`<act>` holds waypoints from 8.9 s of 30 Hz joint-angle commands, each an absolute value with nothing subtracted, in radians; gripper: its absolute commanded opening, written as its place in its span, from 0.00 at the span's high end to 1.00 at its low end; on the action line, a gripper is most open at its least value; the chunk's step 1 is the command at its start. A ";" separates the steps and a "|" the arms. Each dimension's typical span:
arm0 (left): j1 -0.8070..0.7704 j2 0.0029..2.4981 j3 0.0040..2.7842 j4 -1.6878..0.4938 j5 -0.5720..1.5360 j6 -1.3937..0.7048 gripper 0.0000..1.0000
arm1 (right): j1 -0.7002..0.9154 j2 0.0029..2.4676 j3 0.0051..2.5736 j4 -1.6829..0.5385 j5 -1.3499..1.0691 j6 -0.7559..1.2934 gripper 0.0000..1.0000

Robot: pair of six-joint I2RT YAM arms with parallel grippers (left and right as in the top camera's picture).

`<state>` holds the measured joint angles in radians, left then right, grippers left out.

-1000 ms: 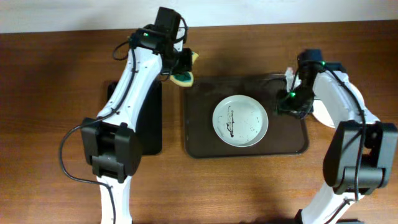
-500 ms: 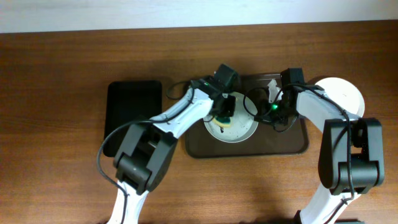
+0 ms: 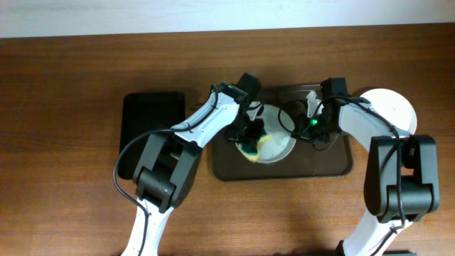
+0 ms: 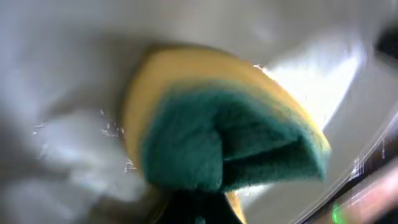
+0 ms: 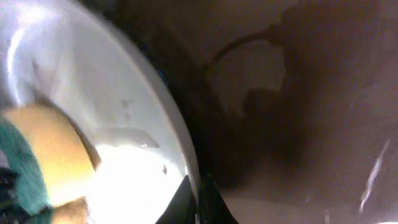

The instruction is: Clean dirty plates on tray and stack at the side

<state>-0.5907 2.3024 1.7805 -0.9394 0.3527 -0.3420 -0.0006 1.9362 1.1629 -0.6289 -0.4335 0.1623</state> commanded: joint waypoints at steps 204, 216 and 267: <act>0.018 0.186 0.065 -0.041 -0.052 0.022 0.00 | -0.046 0.004 0.006 -0.061 -0.190 -0.064 0.01; 0.009 0.005 0.009 -0.079 -0.048 0.031 0.00 | -0.046 0.004 0.006 -0.060 -0.190 -0.064 0.01; 0.010 0.005 0.009 -0.079 -0.048 0.031 0.00 | -0.046 0.004 0.006 -0.061 -0.190 -0.064 0.01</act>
